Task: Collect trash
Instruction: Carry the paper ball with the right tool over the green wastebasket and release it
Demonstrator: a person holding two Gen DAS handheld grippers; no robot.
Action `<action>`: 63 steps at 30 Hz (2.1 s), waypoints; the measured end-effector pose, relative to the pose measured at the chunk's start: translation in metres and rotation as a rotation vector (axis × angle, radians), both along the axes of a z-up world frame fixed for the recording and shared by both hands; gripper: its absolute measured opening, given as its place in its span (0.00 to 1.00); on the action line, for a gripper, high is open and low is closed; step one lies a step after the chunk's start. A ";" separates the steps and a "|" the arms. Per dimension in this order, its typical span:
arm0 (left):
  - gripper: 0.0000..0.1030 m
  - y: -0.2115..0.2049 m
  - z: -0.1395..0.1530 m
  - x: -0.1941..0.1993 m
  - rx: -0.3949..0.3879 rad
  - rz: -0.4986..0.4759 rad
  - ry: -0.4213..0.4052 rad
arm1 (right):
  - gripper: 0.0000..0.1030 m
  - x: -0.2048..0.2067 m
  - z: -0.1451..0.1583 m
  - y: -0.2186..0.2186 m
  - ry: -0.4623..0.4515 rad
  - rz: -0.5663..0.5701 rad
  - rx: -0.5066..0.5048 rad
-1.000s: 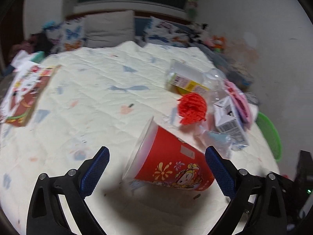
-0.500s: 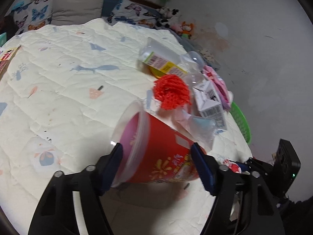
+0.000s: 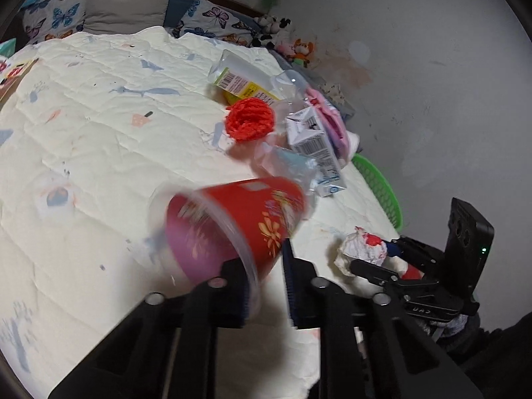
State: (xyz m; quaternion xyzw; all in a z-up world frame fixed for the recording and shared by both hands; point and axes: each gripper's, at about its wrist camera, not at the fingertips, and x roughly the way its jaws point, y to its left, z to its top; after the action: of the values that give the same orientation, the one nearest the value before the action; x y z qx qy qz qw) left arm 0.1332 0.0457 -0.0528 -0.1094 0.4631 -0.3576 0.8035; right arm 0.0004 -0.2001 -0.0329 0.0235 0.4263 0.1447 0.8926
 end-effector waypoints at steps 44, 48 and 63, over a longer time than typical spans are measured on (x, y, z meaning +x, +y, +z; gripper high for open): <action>0.05 -0.288 0.081 0.021 0.029 -0.327 -0.168 | 0.70 0.040 -0.053 -0.348 0.015 -0.675 -0.043; 0.05 -0.323 0.072 0.026 0.049 -0.376 -0.153 | 0.71 0.024 -0.045 -0.357 -0.019 -0.694 -0.084; 0.05 -0.463 0.020 0.030 0.219 -0.587 -0.065 | 0.74 -0.038 -0.023 -0.374 -0.107 -0.786 -0.034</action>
State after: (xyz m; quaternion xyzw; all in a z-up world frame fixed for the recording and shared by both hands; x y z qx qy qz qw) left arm 0.1632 -0.4176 -0.0329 0.1276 0.4846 -0.5255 0.6876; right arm -0.0377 -0.5743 -0.0559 0.1626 0.3402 -0.2143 0.9011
